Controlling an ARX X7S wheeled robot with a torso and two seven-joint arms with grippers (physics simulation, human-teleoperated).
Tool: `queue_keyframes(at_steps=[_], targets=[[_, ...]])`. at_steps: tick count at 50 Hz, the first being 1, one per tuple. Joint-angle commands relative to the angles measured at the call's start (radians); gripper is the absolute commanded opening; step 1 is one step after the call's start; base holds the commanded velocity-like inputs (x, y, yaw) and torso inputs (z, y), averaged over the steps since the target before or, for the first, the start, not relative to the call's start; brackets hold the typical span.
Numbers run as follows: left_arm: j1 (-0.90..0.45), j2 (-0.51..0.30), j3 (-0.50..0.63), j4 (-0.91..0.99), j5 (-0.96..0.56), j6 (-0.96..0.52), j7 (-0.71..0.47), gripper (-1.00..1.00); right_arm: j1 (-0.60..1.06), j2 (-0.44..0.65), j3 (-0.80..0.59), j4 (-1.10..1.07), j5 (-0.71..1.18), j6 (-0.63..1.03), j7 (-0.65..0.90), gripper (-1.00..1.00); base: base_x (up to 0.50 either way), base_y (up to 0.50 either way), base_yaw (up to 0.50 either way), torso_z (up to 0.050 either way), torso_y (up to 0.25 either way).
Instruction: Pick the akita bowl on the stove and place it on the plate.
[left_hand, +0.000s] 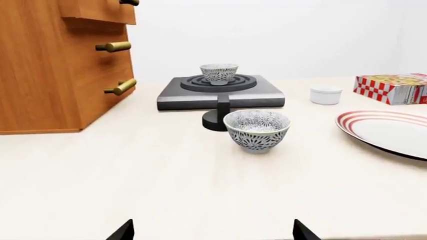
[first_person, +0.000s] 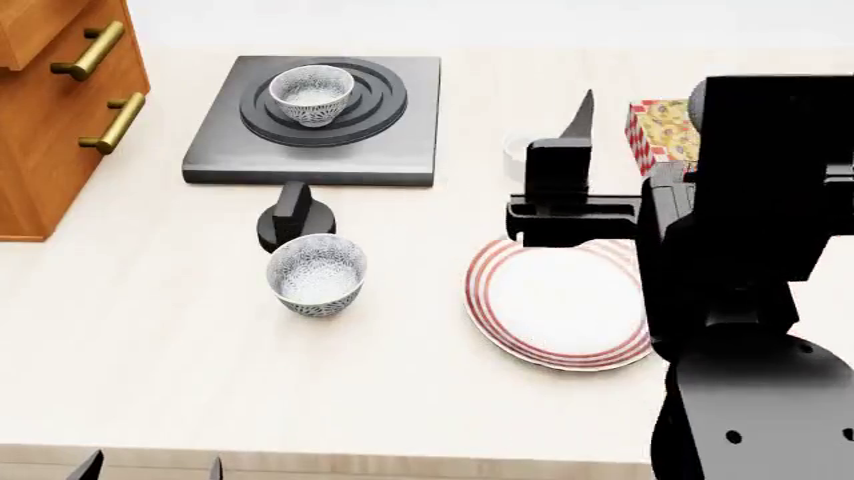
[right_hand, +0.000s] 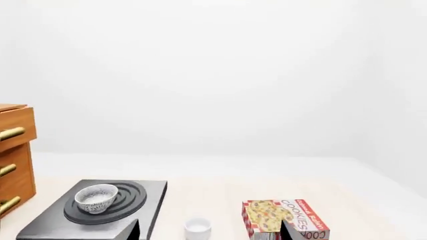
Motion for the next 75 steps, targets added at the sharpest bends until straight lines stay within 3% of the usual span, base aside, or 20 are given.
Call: queue_keyframes(at_steps=[1,3,6,11,31,67,75], targets=[[0.000,-0.011,0.012,0.005,-0.010,-0.002,-0.014,1.00,-0.127,0.007,0.126,-0.149,0.030,0.041,-0.020,1.00,0.00,0.00,0.00,0.000,0.000],[0.001,-0.013,0.014,0.001,-0.012,0.002,-0.015,1.00,-0.170,0.029,0.096,-0.161,0.019,-0.008,-0.023,1.00,0.00,0.00,0.00,0.000,0.000],[-0.001,-0.014,0.014,0.000,-0.016,0.004,-0.019,1.00,-0.169,-0.056,0.216,-0.193,0.068,0.028,-0.037,1.00,0.00,0.00,0.00,0.000,0.000],[-0.001,-0.018,0.016,0.005,-0.021,0.000,-0.025,1.00,-0.184,-0.061,0.227,-0.174,0.065,0.002,-0.028,1.00,0.00,0.00,0.00,0.000,0.000],[-0.003,-0.031,0.032,0.009,-0.035,-0.006,-0.044,1.00,-0.191,-0.004,0.138,-0.161,0.063,0.052,0.001,1.00,0.00,0.00,0.00,0.000,0.000],[-0.014,-0.062,0.071,0.038,-0.003,0.016,-0.085,1.00,-0.191,0.012,0.123,-0.161,0.085,0.058,0.019,1.00,0.00,0.00,0.00,0.000,0.000],[-0.049,-0.082,0.059,0.159,-0.027,-0.128,-0.094,1.00,-0.204,0.015,0.120,-0.143,0.086,0.027,0.019,1.00,0.00,0.00,0.00,0.000,0.000]])
